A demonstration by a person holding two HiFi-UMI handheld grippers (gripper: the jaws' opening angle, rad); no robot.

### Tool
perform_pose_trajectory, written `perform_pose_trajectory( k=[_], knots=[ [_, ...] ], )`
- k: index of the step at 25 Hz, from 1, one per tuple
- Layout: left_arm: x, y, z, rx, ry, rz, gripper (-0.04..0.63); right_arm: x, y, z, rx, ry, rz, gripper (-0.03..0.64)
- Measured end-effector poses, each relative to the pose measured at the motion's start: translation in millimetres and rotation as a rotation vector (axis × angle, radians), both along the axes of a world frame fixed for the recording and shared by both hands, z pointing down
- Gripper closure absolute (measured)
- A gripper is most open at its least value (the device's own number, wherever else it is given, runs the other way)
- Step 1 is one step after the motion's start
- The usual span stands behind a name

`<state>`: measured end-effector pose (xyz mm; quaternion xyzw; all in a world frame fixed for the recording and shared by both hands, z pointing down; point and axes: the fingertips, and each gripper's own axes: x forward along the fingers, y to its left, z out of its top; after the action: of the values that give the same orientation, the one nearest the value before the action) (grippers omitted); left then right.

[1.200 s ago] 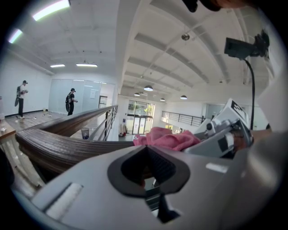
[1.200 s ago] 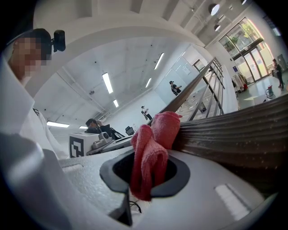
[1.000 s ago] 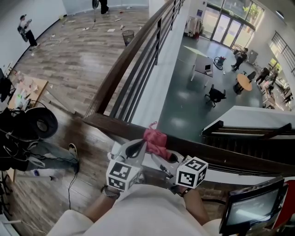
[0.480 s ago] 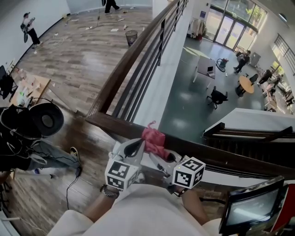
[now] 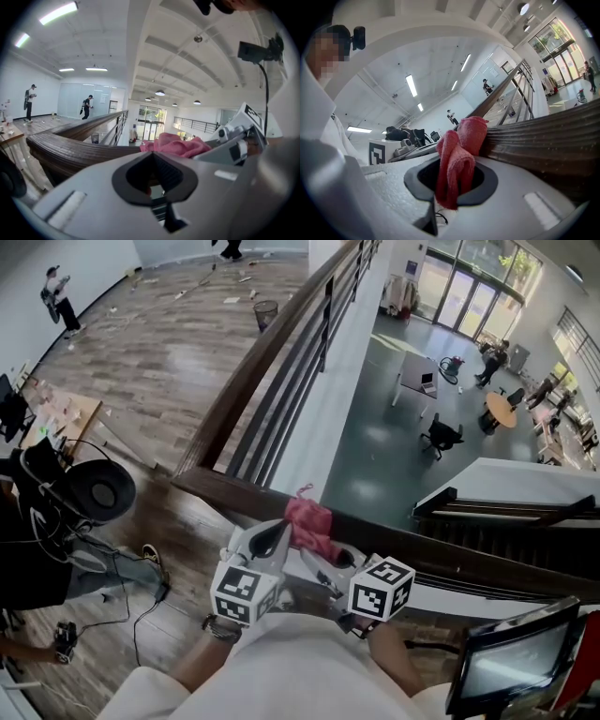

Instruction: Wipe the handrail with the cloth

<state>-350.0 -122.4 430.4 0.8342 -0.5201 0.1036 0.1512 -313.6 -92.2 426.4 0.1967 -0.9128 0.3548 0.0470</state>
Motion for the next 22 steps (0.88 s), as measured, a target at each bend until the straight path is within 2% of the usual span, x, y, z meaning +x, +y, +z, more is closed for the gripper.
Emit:
perform_pose_trajectory(
  k=[5, 22],
  knots=[
    [-1.9, -5.9, 16.7, -0.004, -0.003, -0.005, 0.591, -1.7, -6.4, 16.1, 0.003, 0.005, -0.005, 0.555],
    [20.8, -2.6, 4.4, -0.014, -0.015, 0.029, 0.591, 20.8, -3.2, 4.0, -0.006, 0.018, 0.015, 0.555]
  ],
)
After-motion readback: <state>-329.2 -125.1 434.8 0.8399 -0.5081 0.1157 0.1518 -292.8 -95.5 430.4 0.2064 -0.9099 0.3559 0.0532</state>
